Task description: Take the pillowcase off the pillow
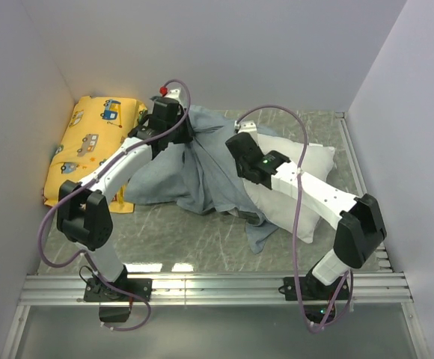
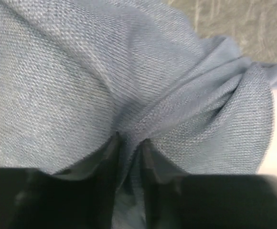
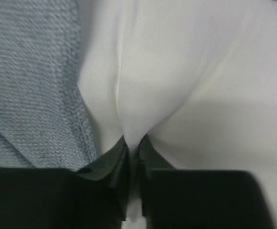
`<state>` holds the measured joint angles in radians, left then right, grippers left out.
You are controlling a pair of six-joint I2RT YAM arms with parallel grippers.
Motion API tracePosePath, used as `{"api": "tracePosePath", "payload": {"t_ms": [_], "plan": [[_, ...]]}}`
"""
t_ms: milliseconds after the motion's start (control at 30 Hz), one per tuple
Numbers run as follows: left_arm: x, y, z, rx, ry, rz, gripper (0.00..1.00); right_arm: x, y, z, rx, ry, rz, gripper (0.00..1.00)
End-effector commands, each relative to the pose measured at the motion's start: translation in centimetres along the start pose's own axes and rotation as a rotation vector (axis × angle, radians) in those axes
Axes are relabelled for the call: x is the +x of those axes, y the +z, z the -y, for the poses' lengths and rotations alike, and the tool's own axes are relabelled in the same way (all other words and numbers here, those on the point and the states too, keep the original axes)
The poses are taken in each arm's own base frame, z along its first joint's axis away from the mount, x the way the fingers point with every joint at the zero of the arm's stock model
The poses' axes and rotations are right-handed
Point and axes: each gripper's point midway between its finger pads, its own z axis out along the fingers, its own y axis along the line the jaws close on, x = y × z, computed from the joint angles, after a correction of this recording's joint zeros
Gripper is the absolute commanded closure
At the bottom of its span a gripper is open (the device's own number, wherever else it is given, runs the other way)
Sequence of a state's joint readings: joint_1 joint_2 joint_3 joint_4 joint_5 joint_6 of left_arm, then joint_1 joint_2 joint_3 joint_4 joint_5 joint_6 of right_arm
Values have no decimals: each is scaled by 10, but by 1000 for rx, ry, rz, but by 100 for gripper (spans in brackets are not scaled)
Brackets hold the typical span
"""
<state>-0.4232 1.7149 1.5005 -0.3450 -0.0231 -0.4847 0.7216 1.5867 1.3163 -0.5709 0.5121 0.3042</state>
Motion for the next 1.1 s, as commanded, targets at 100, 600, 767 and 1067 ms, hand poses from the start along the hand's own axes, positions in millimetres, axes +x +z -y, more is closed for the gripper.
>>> {"api": "tracePosePath", "payload": {"t_ms": [100, 600, 767, 1067], "plan": [[-44, -69, 47, 74, 36, 169, 35, -27, -14, -21, -230, 122, 2, 100], [71, -129, 34, 121, -89, 153, 19, -106, -68, -14, -494, 290, 125, 100], [93, -114, 40, 173, -110, 142, 19, -116, -82, -10, -503, 295, 153, 100], [90, -77, -27, -157, -169, 158, 95, -130, -94, 33, -453, 349, 208, 100]]}}
